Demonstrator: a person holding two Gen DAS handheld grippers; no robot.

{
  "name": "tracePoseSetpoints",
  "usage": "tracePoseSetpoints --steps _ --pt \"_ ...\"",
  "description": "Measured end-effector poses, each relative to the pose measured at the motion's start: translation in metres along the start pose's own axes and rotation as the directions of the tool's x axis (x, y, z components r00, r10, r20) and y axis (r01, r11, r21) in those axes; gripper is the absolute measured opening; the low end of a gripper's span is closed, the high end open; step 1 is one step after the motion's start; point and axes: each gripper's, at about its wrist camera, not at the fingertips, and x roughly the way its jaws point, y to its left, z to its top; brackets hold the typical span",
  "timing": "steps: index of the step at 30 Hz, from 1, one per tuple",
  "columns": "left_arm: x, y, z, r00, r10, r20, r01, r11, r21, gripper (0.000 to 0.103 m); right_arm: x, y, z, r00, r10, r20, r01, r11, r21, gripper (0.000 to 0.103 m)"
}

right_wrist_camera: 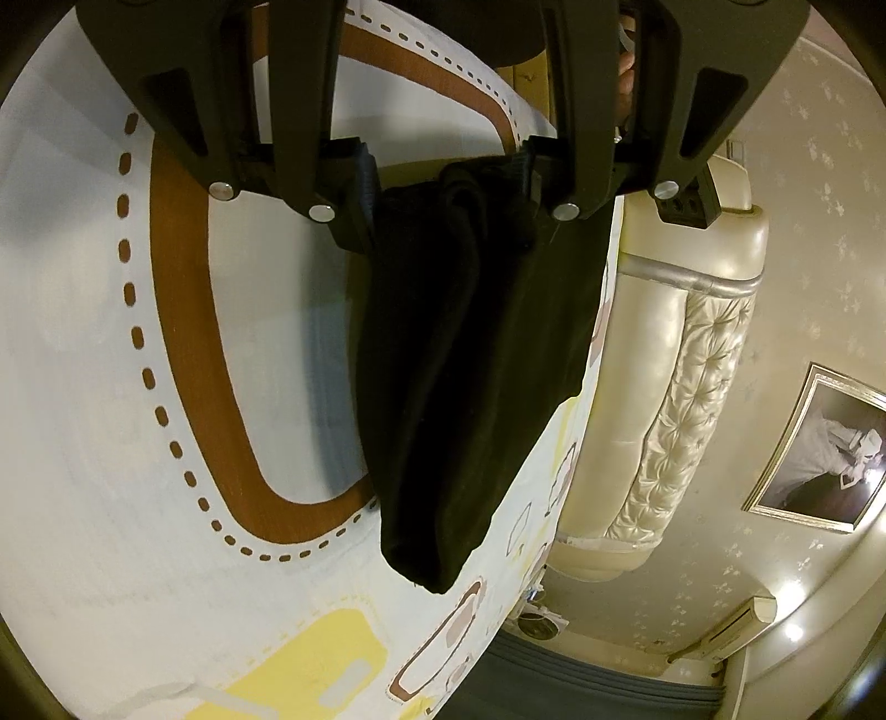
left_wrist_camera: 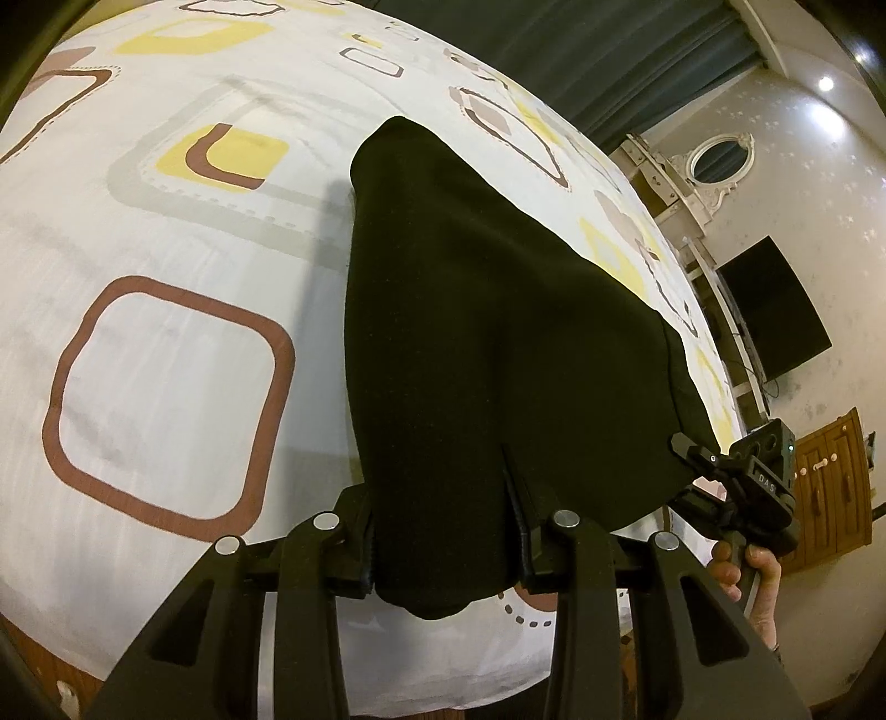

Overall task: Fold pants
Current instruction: 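Lower the folded pants onto the bed with both grippers and release them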

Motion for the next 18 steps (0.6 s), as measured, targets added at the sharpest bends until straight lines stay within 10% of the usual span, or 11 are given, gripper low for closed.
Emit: tracePoseSetpoints --steps 18 --pt "0.015 0.001 0.0 1.0 -0.001 0.006 0.001 0.999 0.032 0.041 -0.003 -0.006 -0.023 1.0 0.02 0.001 -0.02 1.0 0.023 0.036"
